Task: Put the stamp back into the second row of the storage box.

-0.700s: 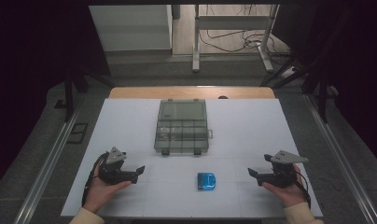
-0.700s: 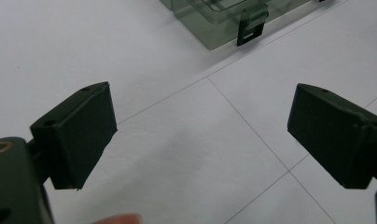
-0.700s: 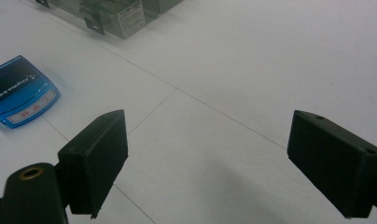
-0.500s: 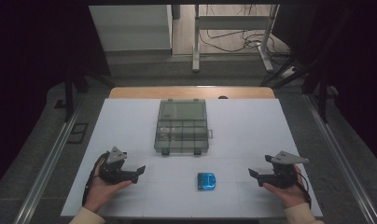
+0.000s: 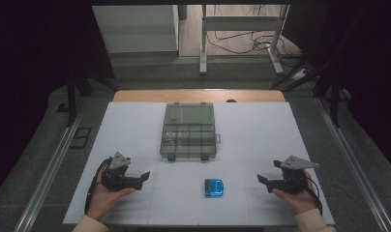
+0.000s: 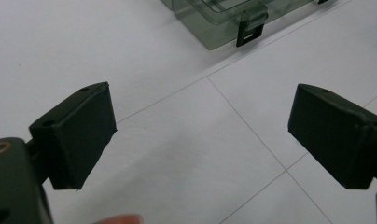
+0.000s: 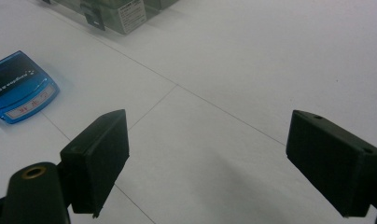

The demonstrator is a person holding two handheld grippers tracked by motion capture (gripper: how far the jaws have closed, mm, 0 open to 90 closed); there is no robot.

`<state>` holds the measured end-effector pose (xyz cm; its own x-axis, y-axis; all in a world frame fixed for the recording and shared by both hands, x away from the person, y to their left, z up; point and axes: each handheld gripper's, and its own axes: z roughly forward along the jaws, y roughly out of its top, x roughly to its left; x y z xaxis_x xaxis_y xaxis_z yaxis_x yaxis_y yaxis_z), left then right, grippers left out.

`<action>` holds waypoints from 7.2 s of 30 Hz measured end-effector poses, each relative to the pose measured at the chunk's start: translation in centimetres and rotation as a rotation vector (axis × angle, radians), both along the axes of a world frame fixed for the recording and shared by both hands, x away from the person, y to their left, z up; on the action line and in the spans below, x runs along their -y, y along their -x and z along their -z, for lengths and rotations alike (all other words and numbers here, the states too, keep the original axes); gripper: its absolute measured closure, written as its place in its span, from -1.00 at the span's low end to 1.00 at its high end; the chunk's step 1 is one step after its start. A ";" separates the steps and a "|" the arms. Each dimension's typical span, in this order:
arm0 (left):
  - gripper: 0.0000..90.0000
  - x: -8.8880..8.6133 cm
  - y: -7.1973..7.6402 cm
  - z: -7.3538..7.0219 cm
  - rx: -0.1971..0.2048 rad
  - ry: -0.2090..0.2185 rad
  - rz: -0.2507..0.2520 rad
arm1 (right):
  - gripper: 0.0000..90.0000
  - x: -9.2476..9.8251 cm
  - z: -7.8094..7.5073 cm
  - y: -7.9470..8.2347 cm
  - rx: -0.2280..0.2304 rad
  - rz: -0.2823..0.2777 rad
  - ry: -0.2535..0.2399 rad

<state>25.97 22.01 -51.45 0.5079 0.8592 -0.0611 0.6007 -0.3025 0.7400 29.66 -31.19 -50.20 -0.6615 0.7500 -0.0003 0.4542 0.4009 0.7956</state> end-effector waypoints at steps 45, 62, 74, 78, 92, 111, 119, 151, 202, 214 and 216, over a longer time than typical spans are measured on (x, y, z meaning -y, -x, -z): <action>-0.79 7.4 -1.0 -6.7 0.005 -0.002 0.392 | -0.67 -0.3 -0.1 -0.5 0.015 0.019 0.030; -0.78 13.5 -1.7 -7.5 -0.024 -0.073 0.577 | -0.68 -0.3 -0.1 -0.5 0.016 0.019 0.036; -0.78 17.6 -2.3 -5.8 -0.096 -0.148 0.681 | -0.68 -0.3 -0.1 -0.5 0.013 0.011 0.037; -0.78 18.7 -2.5 -5.4 -0.114 -0.164 0.713 | -0.68 -0.4 -0.1 -0.5 0.015 0.013 0.037; -0.81 21.2 -3.3 -3.2 -0.177 -0.247 0.771 | -0.67 -0.3 0.0 -0.5 0.011 0.017 0.051; -0.32 24.3 -4.5 -0.5 -0.225 -0.378 0.830 | -0.67 -0.4 0.0 -0.5 0.011 0.018 0.052; -0.09 23.9 -4.8 -0.6 -0.218 -0.374 0.849 | -0.67 -0.4 0.0 -0.5 0.012 0.016 0.054; -0.09 20.0 -4.1 -6.1 -0.106 -0.260 0.811 | -0.67 -0.4 0.0 -0.4 0.019 0.018 0.059; -0.09 15.1 -9.2 -8.4 -0.044 -0.216 0.602 | -0.67 -0.3 -0.3 -0.4 0.027 0.018 0.038; -0.09 14.6 -12.3 -8.6 -0.045 -0.244 0.552 | -0.66 -0.3 -0.3 -0.4 0.031 0.025 0.031; -0.09 14.5 -12.8 -8.6 -0.046 -0.248 0.553 | -0.66 -0.3 -0.3 -0.5 0.030 0.026 0.030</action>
